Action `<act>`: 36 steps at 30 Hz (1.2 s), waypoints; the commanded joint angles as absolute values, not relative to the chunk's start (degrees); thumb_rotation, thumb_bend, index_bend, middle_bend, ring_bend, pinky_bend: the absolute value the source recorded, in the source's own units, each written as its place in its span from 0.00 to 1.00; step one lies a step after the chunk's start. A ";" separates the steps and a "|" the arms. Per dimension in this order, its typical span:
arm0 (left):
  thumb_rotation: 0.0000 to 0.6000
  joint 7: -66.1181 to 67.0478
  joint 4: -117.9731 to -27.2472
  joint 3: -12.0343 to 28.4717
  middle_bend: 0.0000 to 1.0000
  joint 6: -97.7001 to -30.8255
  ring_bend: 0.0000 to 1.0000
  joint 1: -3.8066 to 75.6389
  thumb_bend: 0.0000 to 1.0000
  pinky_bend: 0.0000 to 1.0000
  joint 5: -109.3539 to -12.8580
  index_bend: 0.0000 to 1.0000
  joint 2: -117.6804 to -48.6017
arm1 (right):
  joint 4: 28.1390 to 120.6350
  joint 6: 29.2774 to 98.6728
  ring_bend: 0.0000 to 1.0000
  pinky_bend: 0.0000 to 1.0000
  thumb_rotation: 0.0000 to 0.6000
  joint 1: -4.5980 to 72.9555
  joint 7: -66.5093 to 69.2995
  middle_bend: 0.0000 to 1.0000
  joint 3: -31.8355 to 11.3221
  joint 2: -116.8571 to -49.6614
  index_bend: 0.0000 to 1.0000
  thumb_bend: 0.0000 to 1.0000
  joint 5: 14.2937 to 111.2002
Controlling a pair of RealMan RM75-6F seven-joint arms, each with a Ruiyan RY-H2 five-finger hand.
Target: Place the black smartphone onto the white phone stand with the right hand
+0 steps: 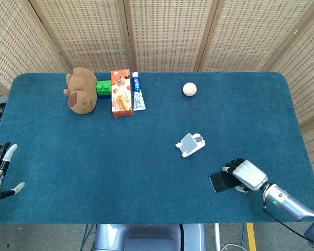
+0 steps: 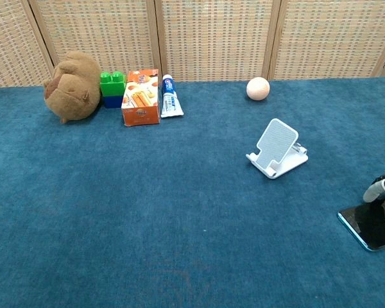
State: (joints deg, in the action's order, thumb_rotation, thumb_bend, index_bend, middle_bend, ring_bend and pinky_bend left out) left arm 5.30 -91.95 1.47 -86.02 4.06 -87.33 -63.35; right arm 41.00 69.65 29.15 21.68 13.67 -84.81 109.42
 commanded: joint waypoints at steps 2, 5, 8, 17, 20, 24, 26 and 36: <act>1.00 5.30 -91.96 1.49 0.00 -86.02 0.00 4.08 0.00 0.00 -87.28 0.00 -63.35 | 40.46 70.67 0.41 0.38 1.00 28.99 22.54 0.48 13.96 -85.13 0.43 0.57 109.38; 1.00 5.27 -92.00 1.52 0.00 -86.02 0.00 4.08 0.00 0.00 -87.22 0.00 -63.34 | 40.43 71.47 0.42 0.38 1.00 28.83 23.38 0.49 14.17 -85.03 0.47 0.57 109.36; 1.00 5.29 -91.95 1.43 0.00 -85.83 0.00 4.15 0.00 0.00 -87.22 0.00 -63.34 | 40.57 72.82 0.42 0.38 1.00 28.59 23.96 0.49 14.42 -84.66 0.47 0.58 109.40; 1.00 5.13 -92.10 1.36 0.00 -85.87 0.00 4.13 0.00 0.00 -87.26 0.00 -63.19 | 43.18 74.98 0.42 0.38 1.00 28.69 24.08 0.49 13.95 -82.53 0.47 0.61 108.60; 1.00 4.91 -92.10 1.35 0.00 -85.82 0.00 4.14 0.00 0.00 -87.23 0.00 -63.09 | 46.10 76.63 0.42 0.38 1.00 29.21 22.48 0.49 12.81 -80.36 0.47 0.61 108.07; 1.00 4.91 -92.15 1.27 0.00 -85.57 0.00 4.26 0.00 0.00 -87.26 0.00 -62.99 | 54.22 75.49 0.42 0.38 1.00 31.33 14.05 0.49 9.29 -75.37 0.47 0.59 105.72; 1.00 4.73 -92.19 1.24 0.00 -85.60 0.00 4.25 0.00 0.00 -87.32 0.00 -62.91 | 58.46 74.54 0.42 0.38 1.00 32.26 9.63 0.49 7.73 -73.03 0.47 0.59 104.67; 1.00 3.20 -92.18 0.98 0.00 -85.02 0.00 4.45 0.00 0.00 -87.50 0.00 -62.28 | 84.77 65.58 0.42 0.38 1.00 37.56 -16.53 0.48 -0.97 -60.32 0.47 0.57 97.04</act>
State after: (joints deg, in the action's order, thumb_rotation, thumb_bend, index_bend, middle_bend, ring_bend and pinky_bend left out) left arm 3.30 -92.19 0.99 -85.00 4.45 -87.47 -62.35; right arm 76.90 69.92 35.11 -8.55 2.79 -65.28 100.86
